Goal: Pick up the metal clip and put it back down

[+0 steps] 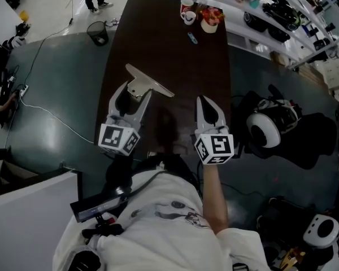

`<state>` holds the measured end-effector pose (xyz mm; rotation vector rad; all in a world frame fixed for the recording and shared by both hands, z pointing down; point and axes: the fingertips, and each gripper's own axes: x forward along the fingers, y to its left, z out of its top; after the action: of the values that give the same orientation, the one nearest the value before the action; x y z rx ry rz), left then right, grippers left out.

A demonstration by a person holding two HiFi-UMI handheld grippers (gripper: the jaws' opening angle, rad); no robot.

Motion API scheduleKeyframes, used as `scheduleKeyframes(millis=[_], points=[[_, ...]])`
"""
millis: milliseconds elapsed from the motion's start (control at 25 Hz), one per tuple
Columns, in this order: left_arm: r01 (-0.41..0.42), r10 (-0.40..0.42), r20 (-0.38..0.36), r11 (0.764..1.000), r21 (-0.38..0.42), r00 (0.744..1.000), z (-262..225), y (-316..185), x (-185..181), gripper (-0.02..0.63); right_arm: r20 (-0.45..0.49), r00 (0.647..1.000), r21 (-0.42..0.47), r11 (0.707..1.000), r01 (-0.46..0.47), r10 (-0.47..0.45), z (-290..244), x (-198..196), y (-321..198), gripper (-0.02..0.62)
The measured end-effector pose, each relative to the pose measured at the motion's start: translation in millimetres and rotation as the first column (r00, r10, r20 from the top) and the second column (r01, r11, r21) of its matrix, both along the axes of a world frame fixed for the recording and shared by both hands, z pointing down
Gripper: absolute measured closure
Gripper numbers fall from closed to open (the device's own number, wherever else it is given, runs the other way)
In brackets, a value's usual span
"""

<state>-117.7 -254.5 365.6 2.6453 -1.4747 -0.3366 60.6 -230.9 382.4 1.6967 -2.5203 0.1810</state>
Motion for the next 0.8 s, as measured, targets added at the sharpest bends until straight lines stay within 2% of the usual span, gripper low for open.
scheduleKeyframes(millis=[160,400,800], points=[[-0.010,0.010,0.005,0.997,-0.070,1.000,25.3,-3.2,9.3,0.334,0.000,1.000,-0.019,1.000,-0.009,0.009,5.2,5.1,5.7,0.594],[-0.024,0.039,0.072,0.980,-0.199,0.997,87.4,-6.1,32.2,0.334,-0.004,1.000,-0.065,0.998,-0.024,0.024,18.7,22.8,13.7,0.594],[0.005,0.084,0.192,0.907,-0.421,0.978,203.0,-26.3,60.1,0.334,-0.015,1.000,-0.176,0.984,-0.026,0.024,56.8,49.9,15.9,0.594]])
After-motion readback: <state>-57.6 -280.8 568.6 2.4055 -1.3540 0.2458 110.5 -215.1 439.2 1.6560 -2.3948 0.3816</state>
